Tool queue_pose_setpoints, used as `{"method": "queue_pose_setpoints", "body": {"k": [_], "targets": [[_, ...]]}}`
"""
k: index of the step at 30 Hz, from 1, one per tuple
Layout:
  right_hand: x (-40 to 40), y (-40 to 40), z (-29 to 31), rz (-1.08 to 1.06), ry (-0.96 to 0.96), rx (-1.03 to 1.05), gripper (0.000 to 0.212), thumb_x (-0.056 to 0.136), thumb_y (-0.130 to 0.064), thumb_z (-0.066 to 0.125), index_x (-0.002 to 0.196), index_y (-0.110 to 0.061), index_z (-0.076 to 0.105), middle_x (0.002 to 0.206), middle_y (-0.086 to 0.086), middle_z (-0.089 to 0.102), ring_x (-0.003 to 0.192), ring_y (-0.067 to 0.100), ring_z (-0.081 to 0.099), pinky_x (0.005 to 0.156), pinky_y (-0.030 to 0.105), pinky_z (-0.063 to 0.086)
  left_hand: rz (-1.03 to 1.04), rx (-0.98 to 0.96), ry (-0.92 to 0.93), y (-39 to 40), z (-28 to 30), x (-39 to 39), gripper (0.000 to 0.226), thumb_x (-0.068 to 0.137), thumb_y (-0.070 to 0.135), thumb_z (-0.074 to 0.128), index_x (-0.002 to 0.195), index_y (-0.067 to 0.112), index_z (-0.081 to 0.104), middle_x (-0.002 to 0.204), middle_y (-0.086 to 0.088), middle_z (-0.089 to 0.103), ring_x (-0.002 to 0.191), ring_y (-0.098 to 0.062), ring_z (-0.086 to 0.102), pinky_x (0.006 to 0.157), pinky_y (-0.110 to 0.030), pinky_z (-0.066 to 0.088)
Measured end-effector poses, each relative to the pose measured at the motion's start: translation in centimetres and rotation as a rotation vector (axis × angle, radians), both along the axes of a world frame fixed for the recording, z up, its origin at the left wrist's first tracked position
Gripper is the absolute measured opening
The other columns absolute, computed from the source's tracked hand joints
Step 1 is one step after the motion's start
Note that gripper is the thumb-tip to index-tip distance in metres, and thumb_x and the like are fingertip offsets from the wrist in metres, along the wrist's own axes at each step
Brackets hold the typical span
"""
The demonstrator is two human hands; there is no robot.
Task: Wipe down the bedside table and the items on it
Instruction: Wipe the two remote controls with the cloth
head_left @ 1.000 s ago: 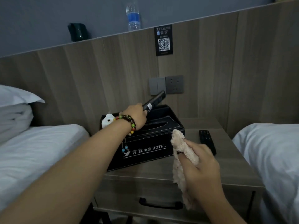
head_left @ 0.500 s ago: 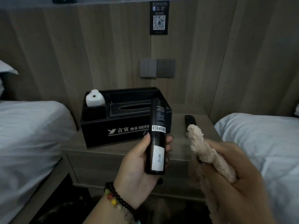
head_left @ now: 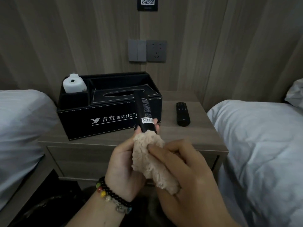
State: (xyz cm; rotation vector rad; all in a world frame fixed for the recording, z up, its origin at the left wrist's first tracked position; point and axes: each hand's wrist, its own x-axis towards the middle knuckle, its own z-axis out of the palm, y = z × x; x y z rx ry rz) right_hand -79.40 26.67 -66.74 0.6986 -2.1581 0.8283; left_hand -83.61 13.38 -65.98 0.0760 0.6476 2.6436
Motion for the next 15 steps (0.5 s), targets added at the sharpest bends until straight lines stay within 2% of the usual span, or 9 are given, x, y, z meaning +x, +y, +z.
{"method": "queue_pose_setpoints", "body": {"k": [1, 3, 5, 7, 10, 13, 15], "targets": [[0.0, 0.0, 0.2, -0.02, 0.018, 0.023, 0.044, 0.075, -0.028, 0.058, 0.117, -0.02, 0.068, 0.1, -0.001, 0.059, 0.084, 0.013, 0.06, 0.066, 0.037, 0.051, -0.005, 0.018, 0.014, 0.1, -0.1, 0.1, 0.056, 0.069, 0.027, 0.081, 0.121, 0.01, 0.066, 0.109, -0.007, 0.065, 0.096, -0.018, 0.064, 0.094, -0.032, 0.049], [-0.3, 0.4, 0.5, -0.033, 0.019, 0.001, 0.043, 0.075, -0.025, 0.057, 0.116, -0.018, 0.067, 0.1, -0.001, 0.058, 0.083, 0.015, 0.061, 0.066, 0.039, 0.05, 0.026, -0.023, 0.025, 0.7, -0.2, 0.5, 0.046, 0.071, 0.024, 0.077, 0.113, 0.007, 0.07, 0.108, -0.01, 0.068, 0.094, -0.021, 0.068, 0.093, -0.036, 0.051], [-0.9, 1.0, 0.8, -0.037, 0.002, -0.066, 0.043, 0.077, -0.022, 0.058, 0.118, -0.017, 0.065, 0.102, -0.002, 0.057, 0.085, 0.016, 0.062, 0.068, 0.041, 0.052, 0.063, -0.148, 0.012, 1.5, 0.3, 1.1, 0.036, 0.086, 0.028, 0.055, 0.108, 0.004, 0.072, 0.111, -0.016, 0.069, 0.094, -0.026, 0.07, 0.085, -0.039, 0.056], [-1.1, 1.3, 0.9, -0.054, -0.007, -0.086, 0.043, 0.079, -0.024, 0.06, 0.121, -0.017, 0.063, 0.104, -0.003, 0.057, 0.088, 0.015, 0.062, 0.069, 0.041, 0.053, 0.064, -0.197, 0.009, 1.9, 0.6, 1.3, 0.041, 0.093, 0.03, 0.042, 0.109, 0.004, 0.07, 0.111, -0.018, 0.069, 0.094, -0.028, 0.07, 0.08, -0.038, 0.058], [-0.1, 0.6, 0.7, -0.036, -0.004, -0.034, 0.044, 0.077, -0.025, 0.056, 0.12, -0.018, 0.063, 0.103, 0.001, 0.057, 0.085, 0.018, 0.061, 0.067, 0.041, 0.052, 0.086, -0.168, -0.008, 1.2, 0.8, 1.3, 0.039, 0.084, 0.027, 0.051, 0.11, 0.006, 0.07, 0.104, -0.013, 0.07, 0.09, -0.025, 0.067, 0.084, -0.038, 0.053], [0.9, -0.6, 0.5, -0.077, 0.021, 0.1, 0.048, 0.07, -0.029, 0.053, 0.116, -0.022, 0.064, 0.098, 0.0, 0.058, 0.078, 0.015, 0.057, 0.062, 0.037, 0.05, 0.058, -0.133, -0.003, 0.5, 0.5, 1.2, 0.036, 0.071, 0.032, 0.063, 0.099, 0.011, 0.069, 0.085, -0.007, 0.064, 0.076, -0.018, 0.062, 0.07, -0.03, 0.055], [0.7, -0.7, 0.6, -0.073, 0.026, 0.074, 0.047, 0.071, -0.028, 0.053, 0.116, -0.023, 0.062, 0.097, -0.001, 0.057, 0.078, 0.013, 0.057, 0.062, 0.036, 0.05, 0.057, -0.151, 0.016, 0.3, 0.5, 1.1, 0.039, 0.064, 0.031, 0.067, 0.098, 0.011, 0.071, 0.083, -0.008, 0.064, 0.075, -0.018, 0.062, 0.071, -0.031, 0.054]]}}
